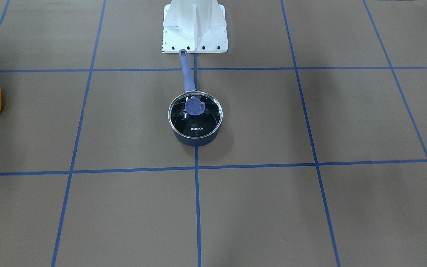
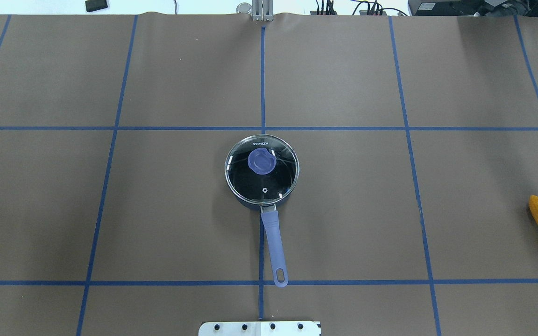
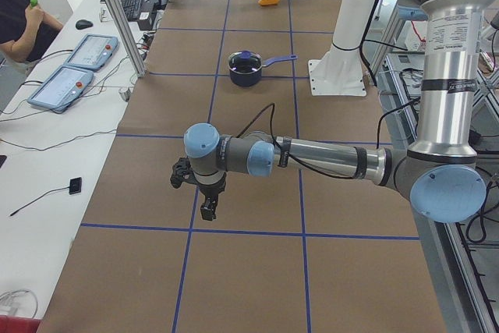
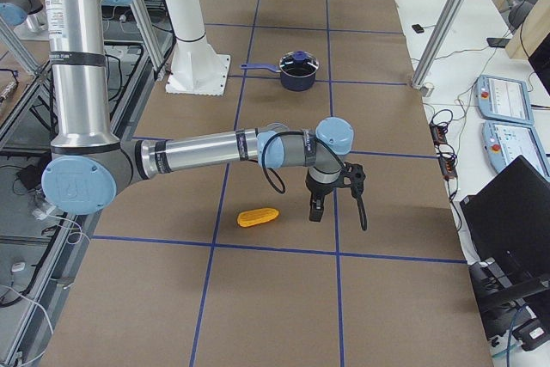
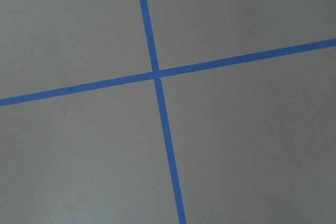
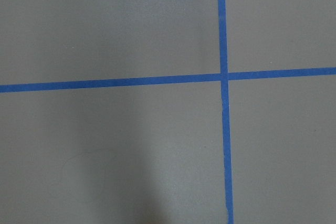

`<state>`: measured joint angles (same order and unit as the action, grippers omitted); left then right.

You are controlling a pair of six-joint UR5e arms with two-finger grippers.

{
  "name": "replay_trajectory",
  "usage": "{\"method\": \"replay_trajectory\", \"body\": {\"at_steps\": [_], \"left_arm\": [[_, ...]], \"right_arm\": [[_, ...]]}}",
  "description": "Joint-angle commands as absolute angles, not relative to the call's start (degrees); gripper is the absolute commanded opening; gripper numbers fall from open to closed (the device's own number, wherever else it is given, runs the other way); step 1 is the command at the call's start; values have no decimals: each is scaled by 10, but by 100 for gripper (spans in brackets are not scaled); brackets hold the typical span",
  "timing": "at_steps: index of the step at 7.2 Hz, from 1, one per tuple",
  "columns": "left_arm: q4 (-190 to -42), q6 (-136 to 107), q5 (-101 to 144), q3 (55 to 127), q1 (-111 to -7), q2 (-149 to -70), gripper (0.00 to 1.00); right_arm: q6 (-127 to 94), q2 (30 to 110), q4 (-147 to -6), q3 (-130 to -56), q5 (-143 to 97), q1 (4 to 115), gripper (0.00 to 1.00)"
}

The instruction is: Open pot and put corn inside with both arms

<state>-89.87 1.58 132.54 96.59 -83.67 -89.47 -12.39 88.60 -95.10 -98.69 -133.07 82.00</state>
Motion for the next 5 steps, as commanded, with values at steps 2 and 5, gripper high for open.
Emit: {"method": "replay_trajectory", "body": {"at_steps": [2,5], "left_arm": [[-897,14,1329,967,-837,-897,100],[-894,-20,1372,973,-829,-925,100]], "right_arm": [[-126,878,-951,-984,-1330,818,100],[-127,867,-950,-1002,-1331,805,100]]}}
